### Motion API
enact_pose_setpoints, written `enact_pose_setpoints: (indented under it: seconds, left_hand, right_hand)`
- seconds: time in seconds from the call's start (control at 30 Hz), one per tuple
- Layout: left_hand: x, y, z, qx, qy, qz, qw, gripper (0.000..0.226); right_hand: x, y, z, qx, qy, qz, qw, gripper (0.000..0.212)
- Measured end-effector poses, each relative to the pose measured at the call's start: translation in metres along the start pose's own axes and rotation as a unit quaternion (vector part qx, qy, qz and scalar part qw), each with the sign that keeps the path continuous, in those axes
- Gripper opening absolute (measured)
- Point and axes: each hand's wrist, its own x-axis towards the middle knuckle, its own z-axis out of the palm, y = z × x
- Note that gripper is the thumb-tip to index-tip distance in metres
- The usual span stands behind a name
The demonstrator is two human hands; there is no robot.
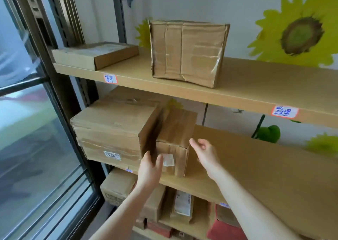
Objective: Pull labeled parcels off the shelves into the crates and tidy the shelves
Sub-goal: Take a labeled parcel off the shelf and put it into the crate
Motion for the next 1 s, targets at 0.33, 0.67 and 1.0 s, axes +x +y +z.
enact_pose_setpoints:
  seconds: [0.33,0.67,1.0]
  left_hand:
    - [0.064,-0.015,0.020,-0.080,-0.049,-0.013,0.995,0.020]
    - [0.071,-0.013,0.056,-0.126,-0.257,-0.138,0.948,0.027]
    - [0.019,0.010,0.058,-0.094,-0.304,-0.020,0.948,0.034]
  right_hand:
    - [0.042,0.029,-0.035,0.196,0.043,0.091,0.975,0.044]
    - [0.020,0.042,-0.049,0.150,0.089,0.187,0.967,0.062]
    - [-0.065,0.049,-0.058,0.182,0.249,0.134,0.942,0.033]
